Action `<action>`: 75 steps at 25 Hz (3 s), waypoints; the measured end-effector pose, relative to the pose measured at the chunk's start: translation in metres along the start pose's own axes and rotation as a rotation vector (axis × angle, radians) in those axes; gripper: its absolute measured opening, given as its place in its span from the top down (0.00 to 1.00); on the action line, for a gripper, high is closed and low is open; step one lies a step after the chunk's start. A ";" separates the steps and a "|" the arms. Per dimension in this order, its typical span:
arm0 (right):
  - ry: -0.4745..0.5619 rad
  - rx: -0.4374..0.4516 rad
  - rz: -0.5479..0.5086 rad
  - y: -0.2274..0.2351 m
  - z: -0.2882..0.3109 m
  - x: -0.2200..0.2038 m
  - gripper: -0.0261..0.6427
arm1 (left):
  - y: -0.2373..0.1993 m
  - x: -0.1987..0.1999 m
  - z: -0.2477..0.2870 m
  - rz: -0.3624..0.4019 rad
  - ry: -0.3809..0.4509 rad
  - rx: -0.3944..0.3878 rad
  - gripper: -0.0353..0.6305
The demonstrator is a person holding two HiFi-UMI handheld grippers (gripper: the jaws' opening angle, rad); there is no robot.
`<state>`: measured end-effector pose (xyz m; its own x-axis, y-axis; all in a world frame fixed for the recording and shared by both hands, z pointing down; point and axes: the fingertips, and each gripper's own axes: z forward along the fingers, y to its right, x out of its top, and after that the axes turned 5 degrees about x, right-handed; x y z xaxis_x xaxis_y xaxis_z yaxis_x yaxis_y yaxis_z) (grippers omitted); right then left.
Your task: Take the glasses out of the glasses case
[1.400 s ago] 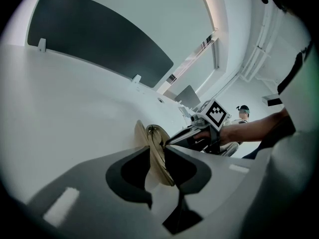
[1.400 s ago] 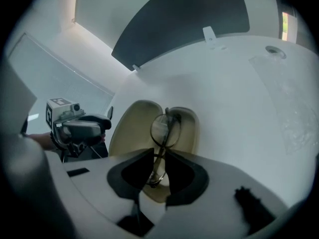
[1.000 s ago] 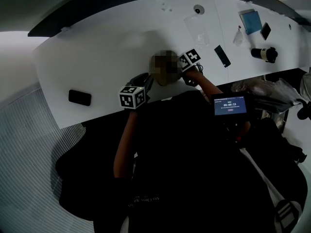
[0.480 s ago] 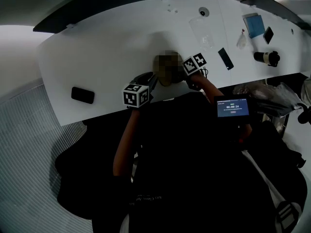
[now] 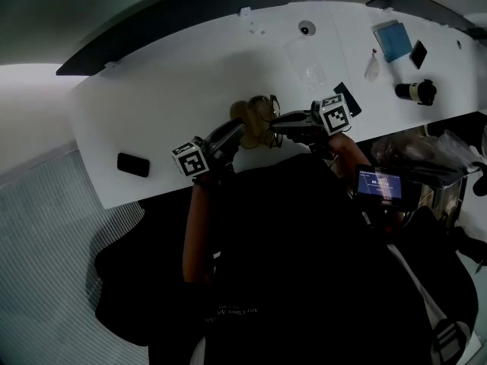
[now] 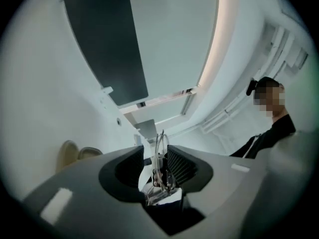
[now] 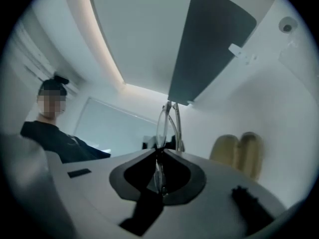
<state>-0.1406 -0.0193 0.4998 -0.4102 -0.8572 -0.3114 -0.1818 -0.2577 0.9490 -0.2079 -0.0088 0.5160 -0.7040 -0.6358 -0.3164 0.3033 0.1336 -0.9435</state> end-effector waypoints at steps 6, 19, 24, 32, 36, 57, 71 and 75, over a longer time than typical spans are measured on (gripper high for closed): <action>0.062 0.336 -0.039 -0.073 -0.022 0.010 0.89 | 0.042 -0.028 0.055 0.060 -0.201 -0.143 0.70; 0.093 0.723 -0.017 -0.140 -0.065 -0.010 0.89 | 0.126 -0.061 0.091 -0.158 -0.243 -0.613 0.73; 0.114 0.765 -0.023 -0.148 -0.084 -0.016 0.89 | 0.146 -0.073 0.100 -0.189 -0.255 -0.716 0.68; 0.023 0.551 -0.004 -0.116 -0.109 -0.036 0.89 | 0.124 -0.102 0.134 -0.153 -0.292 -0.534 0.89; 0.022 0.484 0.000 -0.097 -0.135 -0.041 0.89 | 0.112 -0.116 0.159 -0.133 -0.279 -0.431 0.91; 0.333 0.157 -0.088 -0.019 -0.192 -0.031 0.83 | 0.047 -0.111 0.160 -0.132 -0.155 -0.206 0.91; 0.581 -0.158 -0.292 -0.015 -0.242 -0.004 0.83 | -0.095 -0.153 0.230 -0.345 -0.155 0.321 0.91; 0.592 -0.132 -0.280 -0.025 -0.245 -0.008 0.83 | -0.096 -0.165 0.235 -0.370 -0.152 0.322 0.91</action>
<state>0.0860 -0.1151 0.4910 0.2037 -0.8402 -0.5026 -0.0835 -0.5264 0.8462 0.0298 -0.0952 0.6817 -0.7078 -0.7026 0.0730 0.2510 -0.3468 -0.9037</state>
